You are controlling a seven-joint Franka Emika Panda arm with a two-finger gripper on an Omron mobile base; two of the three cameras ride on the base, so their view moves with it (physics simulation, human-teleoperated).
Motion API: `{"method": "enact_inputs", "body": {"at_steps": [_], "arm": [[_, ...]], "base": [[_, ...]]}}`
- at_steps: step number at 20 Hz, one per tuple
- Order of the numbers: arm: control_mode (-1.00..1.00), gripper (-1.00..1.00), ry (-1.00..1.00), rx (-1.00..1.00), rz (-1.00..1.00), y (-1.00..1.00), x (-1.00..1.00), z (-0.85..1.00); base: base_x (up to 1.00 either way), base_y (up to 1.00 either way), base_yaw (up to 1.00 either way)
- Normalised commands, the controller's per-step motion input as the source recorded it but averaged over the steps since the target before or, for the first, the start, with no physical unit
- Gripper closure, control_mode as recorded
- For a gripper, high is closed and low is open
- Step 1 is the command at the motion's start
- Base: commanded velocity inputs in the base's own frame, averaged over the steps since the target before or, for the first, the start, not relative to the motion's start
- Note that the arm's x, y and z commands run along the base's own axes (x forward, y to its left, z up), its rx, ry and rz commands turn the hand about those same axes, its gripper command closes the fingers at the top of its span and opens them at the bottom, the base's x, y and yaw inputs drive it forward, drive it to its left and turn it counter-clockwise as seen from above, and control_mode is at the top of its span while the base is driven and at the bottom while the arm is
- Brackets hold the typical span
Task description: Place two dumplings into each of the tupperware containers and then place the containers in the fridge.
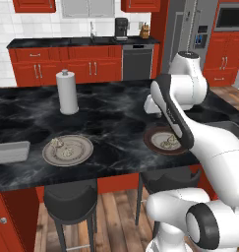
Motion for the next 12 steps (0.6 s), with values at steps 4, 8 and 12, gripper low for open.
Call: {"method": "enact_inputs", "body": {"at_steps": [4, 8, 12], "arm": [[-1.0, -1.0, 0.0, 0.0, 0.0, -0.2, 0.0, -0.05], [-1.0, -1.0, 0.01, 0.0, 0.0, -0.84, 0.01, -0.11], [-1.0, -1.0, 0.01, 0.01, -0.01, -0.99, 0.07, -0.22]], "base": [[0.0, 0.0, 0.0], [0.0, 0.0, 0.0], [0.0, 0.0, 0.0]]}}
